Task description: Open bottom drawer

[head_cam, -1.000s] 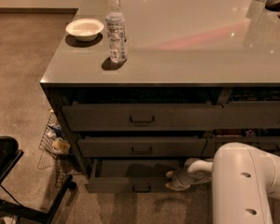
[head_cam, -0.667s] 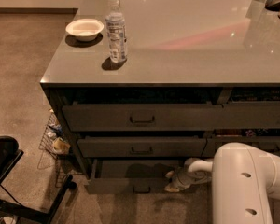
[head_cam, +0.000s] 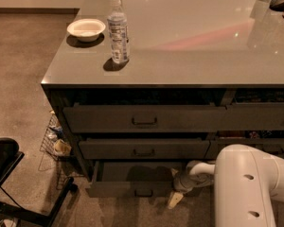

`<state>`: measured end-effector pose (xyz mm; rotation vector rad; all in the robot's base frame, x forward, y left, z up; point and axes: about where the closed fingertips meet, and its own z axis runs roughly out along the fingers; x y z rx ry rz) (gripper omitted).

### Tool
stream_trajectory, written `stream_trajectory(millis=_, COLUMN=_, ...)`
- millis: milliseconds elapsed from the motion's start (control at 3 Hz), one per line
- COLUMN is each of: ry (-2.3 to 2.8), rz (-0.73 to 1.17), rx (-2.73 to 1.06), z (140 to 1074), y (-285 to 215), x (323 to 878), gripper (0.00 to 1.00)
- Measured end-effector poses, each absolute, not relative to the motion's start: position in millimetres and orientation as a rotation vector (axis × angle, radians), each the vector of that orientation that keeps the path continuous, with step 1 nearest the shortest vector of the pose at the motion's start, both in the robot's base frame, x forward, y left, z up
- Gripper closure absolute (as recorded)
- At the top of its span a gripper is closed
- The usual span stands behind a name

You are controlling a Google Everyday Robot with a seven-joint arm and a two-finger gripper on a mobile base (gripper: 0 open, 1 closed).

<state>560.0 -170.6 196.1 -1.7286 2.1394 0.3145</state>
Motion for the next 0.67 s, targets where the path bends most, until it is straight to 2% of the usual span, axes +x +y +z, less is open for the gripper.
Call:
stream_trajectory(millis=333, ry=2.165, rz=0.354, rx=-1.736, z=182, y=-168, x=558, gripper=0.18)
stream_trajectory(millis=667, ry=2.251, rz=0.428, rx=-1.727, z=156, y=-162, x=536, gripper=0.41)
